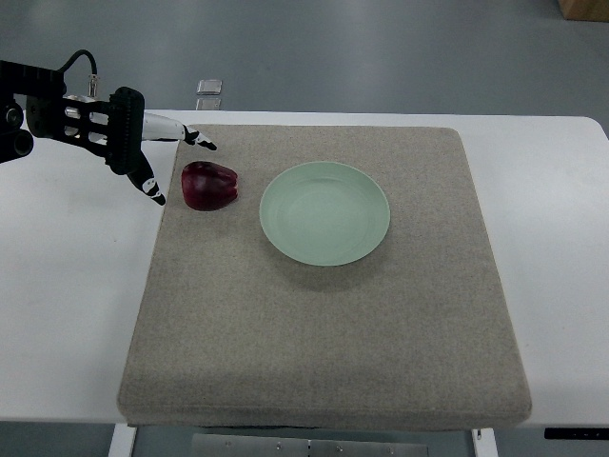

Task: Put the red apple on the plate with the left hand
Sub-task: 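Lower the left hand around the red apple and close the fingers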

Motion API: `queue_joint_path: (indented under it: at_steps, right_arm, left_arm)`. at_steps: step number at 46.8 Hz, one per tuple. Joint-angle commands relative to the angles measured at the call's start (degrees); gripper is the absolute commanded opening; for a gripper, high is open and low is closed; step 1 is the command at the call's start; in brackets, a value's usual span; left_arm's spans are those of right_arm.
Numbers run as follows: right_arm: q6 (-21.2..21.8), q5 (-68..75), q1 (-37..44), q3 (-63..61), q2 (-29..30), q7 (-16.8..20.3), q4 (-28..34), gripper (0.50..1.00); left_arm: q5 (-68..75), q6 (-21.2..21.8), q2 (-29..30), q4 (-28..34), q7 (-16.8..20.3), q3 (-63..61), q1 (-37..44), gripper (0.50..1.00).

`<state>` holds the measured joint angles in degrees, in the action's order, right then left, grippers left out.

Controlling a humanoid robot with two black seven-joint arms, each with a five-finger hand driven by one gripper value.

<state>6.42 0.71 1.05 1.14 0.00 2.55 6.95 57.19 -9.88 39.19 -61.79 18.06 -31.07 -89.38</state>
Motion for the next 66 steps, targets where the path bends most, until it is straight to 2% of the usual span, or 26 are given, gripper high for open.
queue_joint_path:
  at_steps: [1, 12, 30, 41, 47, 48, 50, 52, 57, 66]
  right_arm:
    - [0.00, 0.00, 0.00, 0.00, 0.00, 0.00, -0.01, 0.930]
    - [0.00, 0.00, 0.00, 0.00, 0.00, 0.00, 0.00, 0.930]
    - [0.00, 0.00, 0.00, 0.00, 0.00, 0.00, -0.01, 0.930]
    - [0.00, 0.00, 0.00, 0.00, 0.00, 0.00, -0.01, 0.930]
    - [0.00, 0.00, 0.00, 0.00, 0.00, 0.00, -0.01, 0.930]
    - [0.00, 0.00, 0.00, 0.00, 0.00, 0.00, -0.01, 0.930]
    - [0.00, 0.00, 0.00, 0.00, 0.00, 0.00, -0.01, 0.930]
    - [0.00, 0.00, 0.00, 0.00, 0.00, 0.00, -0.01, 0.930]
    - [0.00, 0.00, 0.00, 0.00, 0.00, 0.00, -0.01, 0.930]
    - [0.00, 0.00, 0.00, 0.00, 0.00, 0.00, -0.01, 0.930]
  left_arm:
    - [-0.14, 0.74, -0.17, -0.17, -0.04, -0.04, 0.52, 0.999]
    - [-0.32, 2.32, -0.69, -0.35, -0.04, -0.04, 2.36, 0.999]
    - [-0.50, 2.59, -2.89, -0.44, -0.22, -0.04, 3.95, 0.999]
    - [-0.41, 5.13, -4.12, 0.00, -0.40, -0.04, 5.44, 0.994]
    - [-0.41, 7.16, -4.47, 0.09, -2.94, -0.04, 5.88, 0.973]
    - [-0.41, 7.33, -4.47, 0.09, -3.55, -0.04, 5.97, 0.960]
    - [-0.41, 7.51, -4.47, 0.09, -4.52, -0.13, 6.14, 0.890]
    - [-0.32, 7.51, -4.74, 0.18, -5.05, -0.13, 6.41, 0.842]
    - [-0.14, 7.51, -5.18, 0.18, -5.14, -0.22, 7.11, 0.682]
    - [0.38, 7.95, -5.18, 0.18, -5.14, -0.22, 7.81, 0.542]
